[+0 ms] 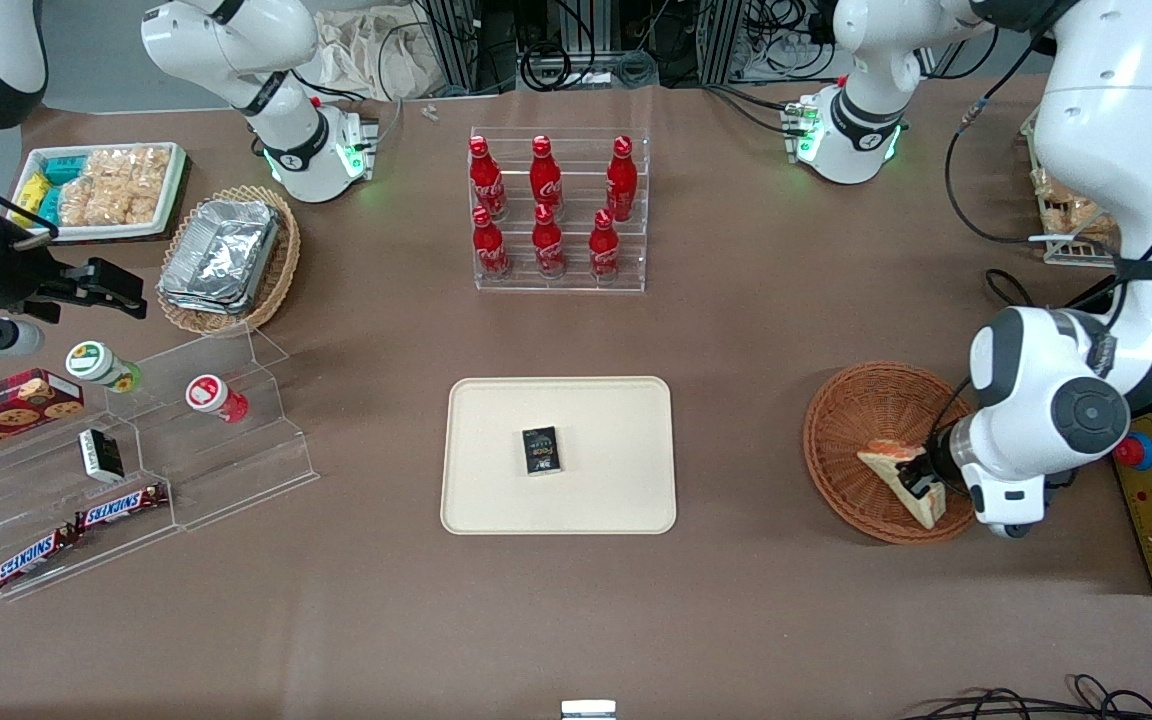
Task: Place sandwich from basket to tray
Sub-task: 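Lift the sandwich out of the basket with the left gripper, then carry the sandwich over the white tray beside the tissue pack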
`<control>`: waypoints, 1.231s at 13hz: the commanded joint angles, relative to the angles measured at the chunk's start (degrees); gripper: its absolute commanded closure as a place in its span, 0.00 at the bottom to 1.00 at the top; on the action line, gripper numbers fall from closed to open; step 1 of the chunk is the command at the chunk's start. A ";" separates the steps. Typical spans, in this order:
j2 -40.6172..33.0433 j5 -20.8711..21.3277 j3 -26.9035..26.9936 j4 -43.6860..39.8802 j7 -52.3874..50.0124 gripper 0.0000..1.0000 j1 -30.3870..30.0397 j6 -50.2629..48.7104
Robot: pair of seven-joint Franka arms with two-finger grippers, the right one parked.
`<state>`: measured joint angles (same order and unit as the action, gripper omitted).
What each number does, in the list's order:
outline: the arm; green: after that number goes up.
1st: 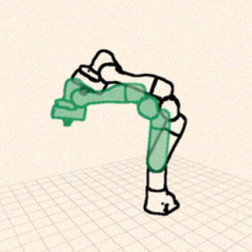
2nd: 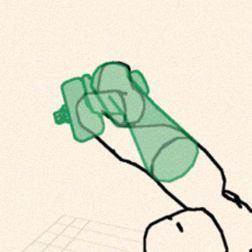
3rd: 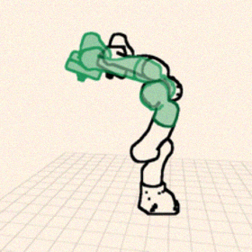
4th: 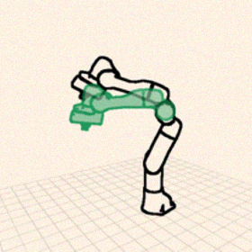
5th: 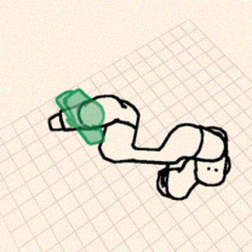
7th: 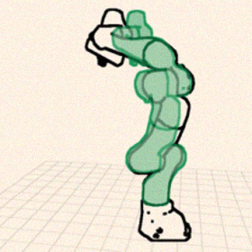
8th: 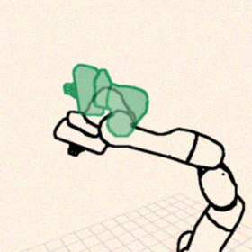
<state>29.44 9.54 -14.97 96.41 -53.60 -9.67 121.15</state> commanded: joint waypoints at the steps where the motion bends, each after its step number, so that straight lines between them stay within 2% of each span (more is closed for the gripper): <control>1: -8.94 -0.31 -1.28 -2.09 3.41 1.00 0.35 -13.43; 4: -7.04 -2.51 -10.48 -15.77 3.77 1.00 0.53 -28.48; 6: -2.91 -1.81 -16.65 -20.64 4.82 1.00 2.54 -29.23; 9: 5.25 -0.76 -16.84 -24.95 7.81 1.00 12.63 -26.16; 11: 10.00 3.10 -16.58 -24.78 7.64 1.00 19.31 -19.33; 13: 15.62 5.22 -16.58 -25.13 5.10 1.00 23.19 -12.64; 16: 18.98 6.63 -16.49 -24.43 4.30 1.00 24.35 -10.68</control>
<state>46.52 14.90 -31.57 74.84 -49.03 14.56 111.37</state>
